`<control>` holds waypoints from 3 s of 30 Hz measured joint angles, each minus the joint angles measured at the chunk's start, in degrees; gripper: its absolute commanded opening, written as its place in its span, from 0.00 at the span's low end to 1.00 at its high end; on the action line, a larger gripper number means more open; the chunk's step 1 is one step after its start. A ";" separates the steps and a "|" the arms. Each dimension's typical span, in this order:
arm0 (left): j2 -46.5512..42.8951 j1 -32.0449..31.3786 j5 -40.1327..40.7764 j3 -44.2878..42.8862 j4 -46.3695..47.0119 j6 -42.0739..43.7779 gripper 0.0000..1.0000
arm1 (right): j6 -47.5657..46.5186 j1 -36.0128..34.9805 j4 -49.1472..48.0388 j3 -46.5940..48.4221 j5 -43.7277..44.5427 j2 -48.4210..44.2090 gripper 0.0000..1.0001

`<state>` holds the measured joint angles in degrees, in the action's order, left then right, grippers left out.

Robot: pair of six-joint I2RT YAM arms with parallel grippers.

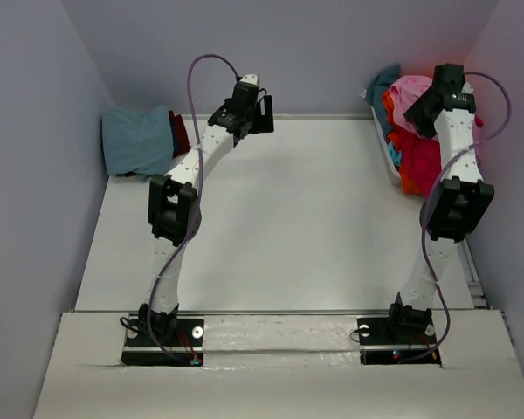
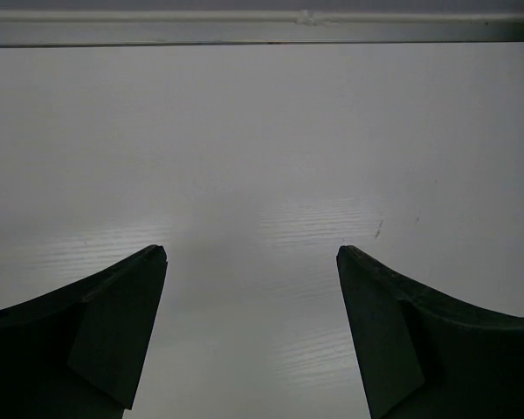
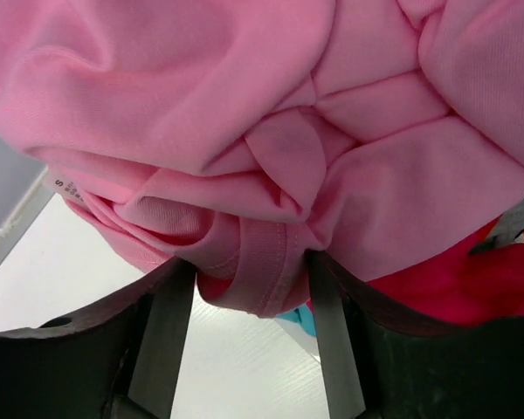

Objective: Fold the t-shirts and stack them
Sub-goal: Grab the tshirt from the pile, then move the tshirt to the center of the board

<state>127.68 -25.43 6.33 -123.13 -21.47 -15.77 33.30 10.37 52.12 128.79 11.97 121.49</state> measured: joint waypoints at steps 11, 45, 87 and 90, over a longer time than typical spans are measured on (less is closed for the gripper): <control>-0.35 -0.22 0.17 0.48 0.07 -0.02 0.91 | 0.02 0.04 0.04 -1.38 -2.29 0.04 0.07; -20.70 -3.82 9.20 23.54 1.29 0.11 0.89 | -9.20 -31.47 18.99 -0.76 1.33 -20.24 0.07; -44.68 -5.03 14.21 50.25 12.92 -3.48 0.86 | -6.14 -66.69 26.84 6.29 25.79 -18.69 0.07; -47.34 -5.42 14.86 51.69 13.00 -4.09 0.81 | -5.57 -65.72 26.32 0.48 25.86 -18.97 0.07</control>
<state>80.34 -30.85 21.19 -71.44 -8.47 -19.86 27.73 -55.35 78.43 129.27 37.82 102.52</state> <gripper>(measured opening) 0.861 0.097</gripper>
